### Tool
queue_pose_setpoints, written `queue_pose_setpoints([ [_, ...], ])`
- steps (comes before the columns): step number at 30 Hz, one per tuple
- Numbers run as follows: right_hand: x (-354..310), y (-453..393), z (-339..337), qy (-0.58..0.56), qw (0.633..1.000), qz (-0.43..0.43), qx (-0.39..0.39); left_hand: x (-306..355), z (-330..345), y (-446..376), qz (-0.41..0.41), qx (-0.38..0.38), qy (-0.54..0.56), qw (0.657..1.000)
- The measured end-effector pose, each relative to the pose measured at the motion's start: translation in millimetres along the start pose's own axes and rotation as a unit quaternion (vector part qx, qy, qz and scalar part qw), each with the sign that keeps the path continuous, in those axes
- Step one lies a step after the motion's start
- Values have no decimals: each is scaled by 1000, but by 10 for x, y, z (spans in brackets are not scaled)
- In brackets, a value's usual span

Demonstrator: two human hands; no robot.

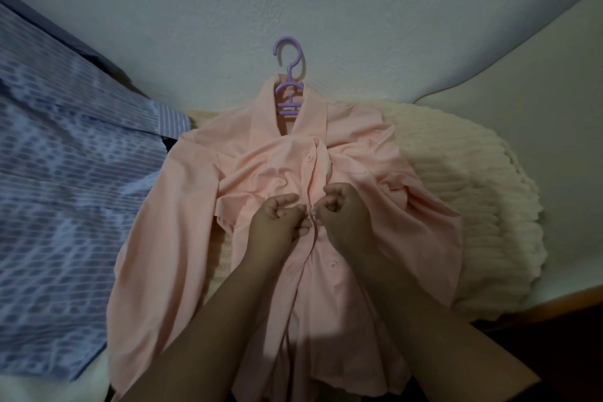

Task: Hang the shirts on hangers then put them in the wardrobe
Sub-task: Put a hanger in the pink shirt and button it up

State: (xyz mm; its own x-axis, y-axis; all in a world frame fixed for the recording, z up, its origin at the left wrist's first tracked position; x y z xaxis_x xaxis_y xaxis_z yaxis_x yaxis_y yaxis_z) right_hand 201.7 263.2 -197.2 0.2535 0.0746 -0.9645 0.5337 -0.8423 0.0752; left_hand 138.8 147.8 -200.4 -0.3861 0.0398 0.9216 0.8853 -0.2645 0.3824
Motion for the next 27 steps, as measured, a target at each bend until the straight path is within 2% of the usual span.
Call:
queue_pose_setpoints([
  [5,1,-4,8,-4,1000,-10,15,-19,-7,5,4,-1,17,1000],
  [11,-26,31,-6,-25,999,-20,-17,-16,-1,-28,3,-10,17,1000],
  [14,-104,90,-31,-36,996,-67,-44,-2,5,-29,6,-14,11,1000],
  [18,-210,124,-40,31,983,-150,-97,12,3,-31,8,-19,-2,1000],
  [23,-234,104,-35,72,969,-211,-107,-20,-2,-79,14,-28,-21,999],
  [27,-113,-4,-12,62,984,-134,-97,-55,-21,-105,16,-33,-40,999],
])
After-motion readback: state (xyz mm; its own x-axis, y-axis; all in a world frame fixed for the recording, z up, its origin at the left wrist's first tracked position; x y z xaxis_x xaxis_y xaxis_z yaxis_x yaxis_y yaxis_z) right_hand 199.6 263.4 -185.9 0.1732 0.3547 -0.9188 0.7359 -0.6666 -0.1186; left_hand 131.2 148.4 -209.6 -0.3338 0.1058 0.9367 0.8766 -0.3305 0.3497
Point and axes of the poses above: each hand's wrist, its own y-axis away from the middle knuckle, its own z-axis out of the palm, x = y × z, the point moved 5 cm from there along -y, towards the middle knuckle, and after that the axes turned 11 degrees about x, right-handed, at the moved point
